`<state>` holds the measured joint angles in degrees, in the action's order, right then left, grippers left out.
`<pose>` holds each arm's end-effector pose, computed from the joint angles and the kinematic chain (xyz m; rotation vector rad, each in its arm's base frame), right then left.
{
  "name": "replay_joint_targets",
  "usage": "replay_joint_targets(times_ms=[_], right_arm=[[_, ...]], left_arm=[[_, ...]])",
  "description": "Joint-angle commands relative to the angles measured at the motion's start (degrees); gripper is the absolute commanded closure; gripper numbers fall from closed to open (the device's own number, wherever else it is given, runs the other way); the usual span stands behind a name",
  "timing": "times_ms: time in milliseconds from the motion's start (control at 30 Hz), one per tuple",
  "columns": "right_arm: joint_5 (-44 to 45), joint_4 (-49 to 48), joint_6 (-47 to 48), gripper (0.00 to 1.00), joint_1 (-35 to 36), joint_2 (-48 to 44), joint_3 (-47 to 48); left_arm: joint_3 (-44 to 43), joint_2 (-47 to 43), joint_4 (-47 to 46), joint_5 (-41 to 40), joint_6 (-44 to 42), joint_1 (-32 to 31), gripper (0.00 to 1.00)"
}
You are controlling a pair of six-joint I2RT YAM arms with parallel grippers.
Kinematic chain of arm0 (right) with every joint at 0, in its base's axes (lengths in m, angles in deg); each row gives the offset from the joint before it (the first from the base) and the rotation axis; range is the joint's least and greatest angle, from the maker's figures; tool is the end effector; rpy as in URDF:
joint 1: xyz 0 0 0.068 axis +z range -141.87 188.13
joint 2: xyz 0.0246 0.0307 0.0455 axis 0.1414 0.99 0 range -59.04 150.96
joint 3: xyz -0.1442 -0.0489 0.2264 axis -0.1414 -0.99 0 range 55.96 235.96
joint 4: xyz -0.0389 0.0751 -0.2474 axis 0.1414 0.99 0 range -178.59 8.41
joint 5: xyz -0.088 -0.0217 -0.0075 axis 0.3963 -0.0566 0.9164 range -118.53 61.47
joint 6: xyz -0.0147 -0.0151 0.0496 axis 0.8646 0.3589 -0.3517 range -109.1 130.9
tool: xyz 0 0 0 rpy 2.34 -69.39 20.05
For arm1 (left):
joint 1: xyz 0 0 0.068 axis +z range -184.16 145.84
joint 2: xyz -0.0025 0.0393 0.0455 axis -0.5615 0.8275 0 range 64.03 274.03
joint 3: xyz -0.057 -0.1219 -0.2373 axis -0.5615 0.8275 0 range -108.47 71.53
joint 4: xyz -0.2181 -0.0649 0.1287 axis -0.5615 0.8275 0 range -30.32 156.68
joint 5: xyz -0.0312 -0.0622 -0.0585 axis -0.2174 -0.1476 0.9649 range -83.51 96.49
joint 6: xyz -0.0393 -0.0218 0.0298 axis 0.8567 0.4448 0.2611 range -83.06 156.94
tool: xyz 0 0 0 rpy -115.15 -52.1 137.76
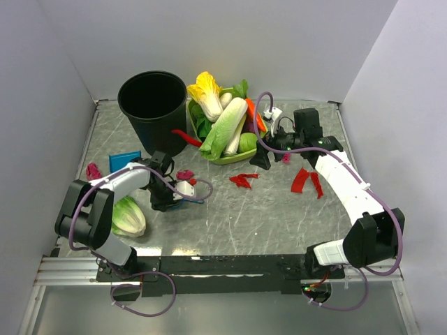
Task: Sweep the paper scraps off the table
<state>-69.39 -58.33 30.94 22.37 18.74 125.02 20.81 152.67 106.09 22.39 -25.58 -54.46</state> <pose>0.2791 0.0948 0.3303 -0.9852 1.9157 0.7379 0.2353 -0.0976 0.1665 1.9544 2.1856 -0.3296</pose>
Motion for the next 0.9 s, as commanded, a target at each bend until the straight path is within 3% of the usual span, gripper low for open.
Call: replay_joint_targets(times_ms=[0,233,300,333,467,700,867], right_arm=[[-0.01,-0.20,0.97,0.00,0.35,-0.70,0.90],[0.08,0.24,0.97,0.00,0.18,-0.26,1.69],[-0.01,0.24,0.89,0.00,0.18,-0.08,1.96],[-0.18,0.41,0.89,0.00,0.26,0.00,2.05],[-0.36,1.46,1.41,0.00,0.26,0.36,3.10],[-3.08,3.40,3.08,0.01,0.26,1.23,6.53],[-7.12,4.63,5.19,0.02,0.35,2.55,8.11]], left_arm=[[3.07,-1.10,-5.44,-1.66,-4.10,-1.50,0.61],[6.51,-0.93,-7.56,-3.42,-3.40,-3.00,0.81],[6.34,-0.93,-7.04,-2.81,-2.78,-3.17,0.97],[5.99,-0.93,-6.60,-2.37,-1.48,-3.17,0.99],[-0.50,-0.57,3.04,4.47,0.73,-2.12,0.99],[-23.15,1.97,25.87,18.10,1.88,0.25,0.99],[-32.51,5.14,32.34,23.38,3.19,1.05,0.99]])
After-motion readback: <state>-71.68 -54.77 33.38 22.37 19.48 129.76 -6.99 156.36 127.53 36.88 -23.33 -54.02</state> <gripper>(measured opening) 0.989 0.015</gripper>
